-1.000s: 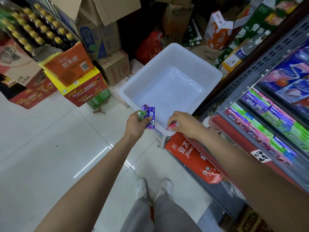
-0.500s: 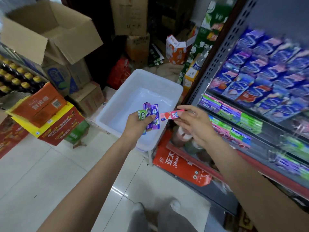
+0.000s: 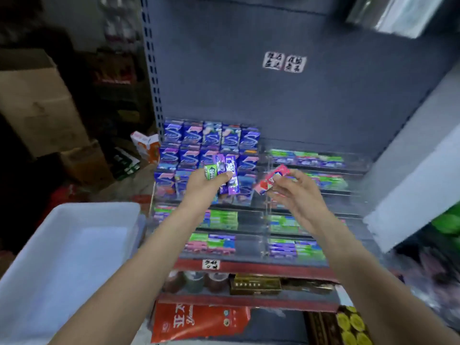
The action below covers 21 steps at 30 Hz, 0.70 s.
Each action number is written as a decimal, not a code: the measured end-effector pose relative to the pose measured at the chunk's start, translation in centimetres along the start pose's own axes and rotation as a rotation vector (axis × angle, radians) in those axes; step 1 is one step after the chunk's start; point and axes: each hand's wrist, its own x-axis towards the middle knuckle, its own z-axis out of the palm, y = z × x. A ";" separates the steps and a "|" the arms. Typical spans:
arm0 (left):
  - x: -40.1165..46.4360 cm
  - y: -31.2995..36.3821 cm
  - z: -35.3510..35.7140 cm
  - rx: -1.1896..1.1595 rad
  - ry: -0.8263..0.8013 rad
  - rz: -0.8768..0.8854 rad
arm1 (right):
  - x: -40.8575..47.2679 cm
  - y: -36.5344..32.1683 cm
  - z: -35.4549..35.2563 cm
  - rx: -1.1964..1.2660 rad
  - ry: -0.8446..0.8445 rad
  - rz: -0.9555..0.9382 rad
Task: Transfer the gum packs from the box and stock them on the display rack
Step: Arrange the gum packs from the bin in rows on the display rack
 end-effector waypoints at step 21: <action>4.0 -2.3 21.9 0.132 -0.003 -0.088 | 11.5 1.9 -25.5 -1.461 -0.249 -0.116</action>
